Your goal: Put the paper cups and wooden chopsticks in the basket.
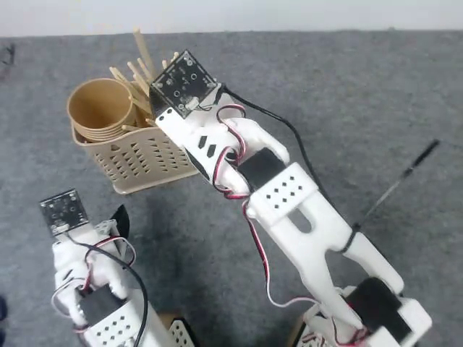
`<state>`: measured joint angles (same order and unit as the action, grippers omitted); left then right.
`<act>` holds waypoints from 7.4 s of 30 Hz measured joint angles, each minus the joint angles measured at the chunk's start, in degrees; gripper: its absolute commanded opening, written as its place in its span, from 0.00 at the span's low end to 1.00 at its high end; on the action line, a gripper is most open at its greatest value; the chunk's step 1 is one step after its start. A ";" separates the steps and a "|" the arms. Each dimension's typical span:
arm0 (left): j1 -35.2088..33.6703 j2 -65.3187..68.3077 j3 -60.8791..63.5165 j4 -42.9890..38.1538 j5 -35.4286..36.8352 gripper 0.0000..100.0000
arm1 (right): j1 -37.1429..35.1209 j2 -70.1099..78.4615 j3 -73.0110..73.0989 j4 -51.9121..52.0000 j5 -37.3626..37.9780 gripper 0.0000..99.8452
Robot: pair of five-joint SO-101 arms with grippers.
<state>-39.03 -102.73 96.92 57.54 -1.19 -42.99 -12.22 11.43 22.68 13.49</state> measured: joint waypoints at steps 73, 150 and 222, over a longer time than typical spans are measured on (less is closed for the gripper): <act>0.00 0.00 0.00 0.97 -0.18 0.32 | 5.19 68.66 -105.49 77.36 -1.76 0.03; 27.87 0.00 0.00 14.33 -0.18 0.32 | 35.16 -88.18 41.05 59.34 5.71 0.02; 28.22 0.00 0.00 14.68 0.00 0.01 | 50.29 -91.25 84.04 52.04 -11.96 0.01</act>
<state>-10.81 -102.73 96.92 72.22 -1.19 7.30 -103.47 95.47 74.73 1.54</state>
